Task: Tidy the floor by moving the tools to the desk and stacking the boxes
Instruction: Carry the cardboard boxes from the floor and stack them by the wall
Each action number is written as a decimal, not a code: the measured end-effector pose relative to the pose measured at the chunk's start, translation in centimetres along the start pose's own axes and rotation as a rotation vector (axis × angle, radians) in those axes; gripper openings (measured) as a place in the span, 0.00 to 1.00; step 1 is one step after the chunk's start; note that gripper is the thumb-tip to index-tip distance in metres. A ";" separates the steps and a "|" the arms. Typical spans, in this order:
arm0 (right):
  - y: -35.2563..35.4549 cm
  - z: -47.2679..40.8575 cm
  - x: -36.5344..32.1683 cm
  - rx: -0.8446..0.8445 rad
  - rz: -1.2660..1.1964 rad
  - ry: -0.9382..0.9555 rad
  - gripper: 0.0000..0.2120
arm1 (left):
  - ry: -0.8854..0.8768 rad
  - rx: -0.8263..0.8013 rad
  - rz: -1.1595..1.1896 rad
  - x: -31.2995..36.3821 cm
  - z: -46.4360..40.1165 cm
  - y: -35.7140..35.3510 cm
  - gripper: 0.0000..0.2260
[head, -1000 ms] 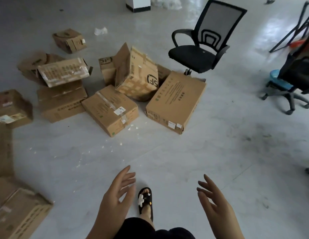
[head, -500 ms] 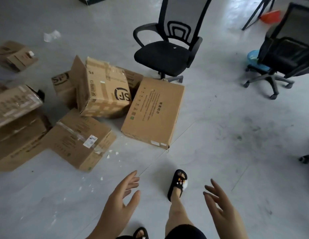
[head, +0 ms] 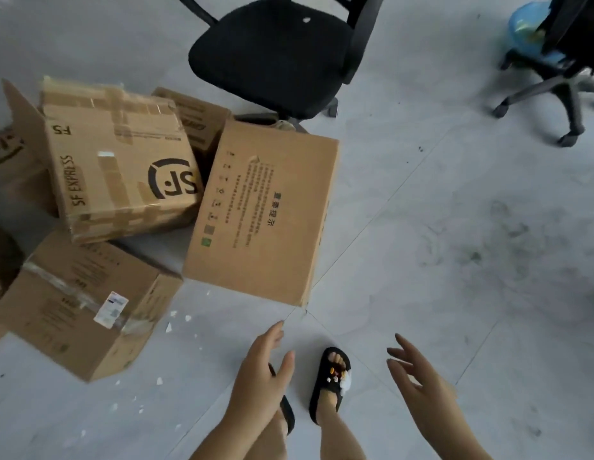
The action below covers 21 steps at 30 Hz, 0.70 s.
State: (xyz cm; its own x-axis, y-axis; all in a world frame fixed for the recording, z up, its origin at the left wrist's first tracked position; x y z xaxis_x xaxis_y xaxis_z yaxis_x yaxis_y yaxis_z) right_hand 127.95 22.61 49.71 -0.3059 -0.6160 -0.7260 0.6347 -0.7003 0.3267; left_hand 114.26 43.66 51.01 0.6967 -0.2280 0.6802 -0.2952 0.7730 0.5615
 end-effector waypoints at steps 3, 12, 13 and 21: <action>-4.4 -11.2 5.3 -0.010 0.026 -0.053 0.20 | -0.026 0.017 -0.200 -5.2 -10.7 -6.4 0.22; -19.3 -36.7 21.8 -0.031 -0.278 -0.293 0.18 | 0.032 0.027 -0.793 -23.4 -30.6 -22.9 0.49; -20.5 -38.4 22.9 -0.034 -0.317 -0.305 0.18 | 0.002 0.073 -0.821 -24.8 -31.0 -23.6 0.51; -30.7 -48.7 27.8 -0.186 -0.714 -0.457 0.25 | -0.179 0.346 -0.813 -29.7 -31.2 -22.9 0.44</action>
State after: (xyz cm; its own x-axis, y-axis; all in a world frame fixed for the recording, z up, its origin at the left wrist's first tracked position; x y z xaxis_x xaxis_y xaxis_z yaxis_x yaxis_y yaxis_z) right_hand 134.55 44.60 -9.98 -0.9049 -0.1641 -0.3926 0.2759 -0.9288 -0.2475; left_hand 120.77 51.21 3.24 0.6724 -0.7379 0.0583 0.0435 0.1179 0.9921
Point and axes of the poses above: each hand's wrist, its own z-axis away from the middle knuckle, its own y-axis out of the back of the hand, x = y × z, the point moved 3 cm from there along -z, towards the middle knuckle, and after that the axes turned 4 degrees about -z, right-handed, at the moved point
